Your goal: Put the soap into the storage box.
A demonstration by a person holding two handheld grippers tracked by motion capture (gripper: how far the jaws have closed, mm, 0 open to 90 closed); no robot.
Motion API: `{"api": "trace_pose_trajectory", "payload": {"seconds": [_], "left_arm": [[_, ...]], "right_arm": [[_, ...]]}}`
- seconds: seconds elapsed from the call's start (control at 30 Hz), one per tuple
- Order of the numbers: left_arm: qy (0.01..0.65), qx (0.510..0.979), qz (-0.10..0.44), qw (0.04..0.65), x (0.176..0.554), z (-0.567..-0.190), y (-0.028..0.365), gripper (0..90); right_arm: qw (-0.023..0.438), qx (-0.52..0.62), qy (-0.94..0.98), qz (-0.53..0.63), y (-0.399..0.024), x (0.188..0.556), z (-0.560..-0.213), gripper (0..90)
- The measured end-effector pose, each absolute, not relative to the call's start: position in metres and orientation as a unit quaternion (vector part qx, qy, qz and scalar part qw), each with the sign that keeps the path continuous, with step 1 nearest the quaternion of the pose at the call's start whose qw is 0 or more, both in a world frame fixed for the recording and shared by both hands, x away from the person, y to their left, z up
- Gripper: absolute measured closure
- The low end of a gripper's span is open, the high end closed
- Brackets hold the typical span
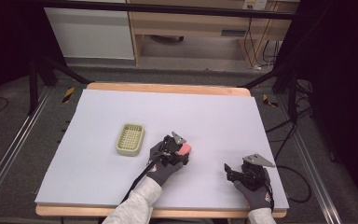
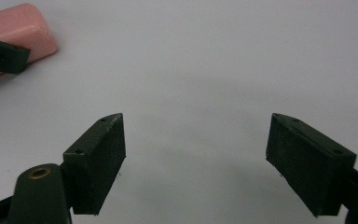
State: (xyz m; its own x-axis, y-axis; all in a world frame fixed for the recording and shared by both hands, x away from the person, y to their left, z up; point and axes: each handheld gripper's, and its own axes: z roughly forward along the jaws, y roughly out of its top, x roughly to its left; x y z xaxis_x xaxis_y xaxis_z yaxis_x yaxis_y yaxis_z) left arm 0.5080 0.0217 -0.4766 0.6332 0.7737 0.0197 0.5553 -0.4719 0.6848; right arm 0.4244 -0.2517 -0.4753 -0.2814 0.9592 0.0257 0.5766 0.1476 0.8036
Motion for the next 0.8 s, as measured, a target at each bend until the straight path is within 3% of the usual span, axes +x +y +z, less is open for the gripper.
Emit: {"api": "trace_pose_trajectory", "payload": {"seconds": [0.8], "left_arm": [[0.379, 0.847, 0.158, 0.338, 0.499, -0.459, 0.034, 37.1]], "right_arm": [[0.262, 0.540, 0.711, 0.367, -0.252, 0.424, -0.475, 20.1]]}}
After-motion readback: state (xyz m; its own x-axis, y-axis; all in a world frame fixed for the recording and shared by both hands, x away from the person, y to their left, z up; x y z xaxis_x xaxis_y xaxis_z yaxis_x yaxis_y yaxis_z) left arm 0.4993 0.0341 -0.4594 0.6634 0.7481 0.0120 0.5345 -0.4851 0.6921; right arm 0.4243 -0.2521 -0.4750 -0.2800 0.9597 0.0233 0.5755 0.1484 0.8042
